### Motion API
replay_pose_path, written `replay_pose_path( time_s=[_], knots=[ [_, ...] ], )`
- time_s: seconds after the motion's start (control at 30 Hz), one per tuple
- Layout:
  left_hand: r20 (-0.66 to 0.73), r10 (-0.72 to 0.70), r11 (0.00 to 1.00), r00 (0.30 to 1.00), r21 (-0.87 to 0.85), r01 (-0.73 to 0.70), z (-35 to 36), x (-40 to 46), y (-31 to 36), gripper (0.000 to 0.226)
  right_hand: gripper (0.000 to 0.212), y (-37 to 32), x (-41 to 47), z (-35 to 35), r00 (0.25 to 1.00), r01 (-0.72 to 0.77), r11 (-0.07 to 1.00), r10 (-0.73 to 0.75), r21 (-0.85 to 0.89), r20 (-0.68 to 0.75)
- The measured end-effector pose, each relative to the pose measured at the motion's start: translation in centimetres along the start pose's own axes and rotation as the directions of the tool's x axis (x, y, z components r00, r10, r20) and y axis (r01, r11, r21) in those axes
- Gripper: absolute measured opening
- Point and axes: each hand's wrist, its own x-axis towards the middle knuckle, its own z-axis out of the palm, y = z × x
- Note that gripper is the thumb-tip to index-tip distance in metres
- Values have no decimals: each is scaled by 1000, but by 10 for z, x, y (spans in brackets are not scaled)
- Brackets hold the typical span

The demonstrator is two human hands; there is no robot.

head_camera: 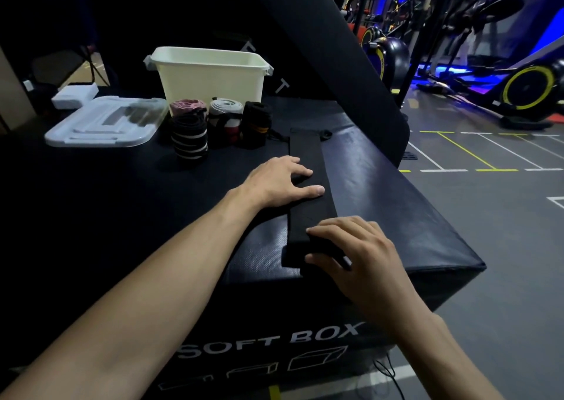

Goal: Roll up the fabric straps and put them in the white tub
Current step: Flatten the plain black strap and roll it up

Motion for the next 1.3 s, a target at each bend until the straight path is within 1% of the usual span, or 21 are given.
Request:
replay_pose_path(
  time_s=[0.13, 0.2, 0.27, 0.4, 0.47, 0.63, 0.7, 0.8, 0.87, 0.93, 1.0, 1.07, 1.1, 1.2, 1.27, 1.3],
  knots=[
    [-23, 16, 1000, 1000, -7, -16, -1, 0, -2, 68, 35, -1, 9, 3, 997, -44, 999, 46, -30, 69],
    [-45, 15, 999, 999, -42, -17, -2, 1, -3, 65, 34, -3, 13, 1, 992, -67, 998, 67, -5, 109],
    [-70, 7, 995, 998, -98, -14, -2, 1, -5, 66, 31, -7, 17, -5, 985, -104, 993, 95, 52, 145],
    [-60, -14, 985, 998, -173, 3, -1, 2, -8, 71, 22, -17, 13, -14, 979, -92, 994, 78, 65, 190],
    [-55, -7, 984, 998, -181, -3, -1, 2, -8, 72, 18, -20, 11, -14, 975, -127, 989, 110, 78, 194],
    [-35, 4, 983, 999, -181, -10, 0, 2, -8, 74, 28, -21, 9, -4, 975, -168, 986, 165, 6, 146],
    [-30, 2, 984, 1000, -179, -7, 0, 1, -8, 73, 27, -22, 10, 0, 981, -172, 984, 176, -46, 84],
    [-39, 10, 990, 999, -138, -15, 0, 0, -7, 59, 21, -21, 16, 7, 982, -184, 971, 187, -155, 1],
    [-63, 6, 997, 998, -73, -10, 2, 1, -8, 46, 20, -21, 21, 11, 983, -179, 956, 183, -231, -6],
    [-84, -20, 999, 996, -45, 16, 3, 1, -7, 38, 18, -20, 25, 13, 982, -184, 940, 189, -286, -10],
    [-88, -38, 999, 995, -38, 34, 2, 0, -7, 36, 8, -21, 29, 15, 981, -191, 933, 188, -303, -39],
    [-93, -35, 999, 995, -26, 32, 0, -1, -5, 36, 16, -25, 31, 16, 977, -211, 937, 199, -279, -71],
    [-99, -30, 999, 995, -22, 28, -1, -2, -4, 36, 17, -27, 31, 16, 977, -211, 940, 195, -268, -85],
    [-108, -32, 999, 994, -19, 30, -4, -4, 0, 38, 16, -27, 27, 17, 985, -153, 950, 124, -273, -120],
    [-106, -40, 999, 993, -21, 38, -5, -5, 0, 38, 12, -25, 23, 16, 991, -86, 958, 54, -272, -123],
    [-108, -42, 999, 993, -21, 40, -5, -5, 0, 38, 7, -25, 20, 15, 993, -52, 963, 21, -266, -120]
  ],
)
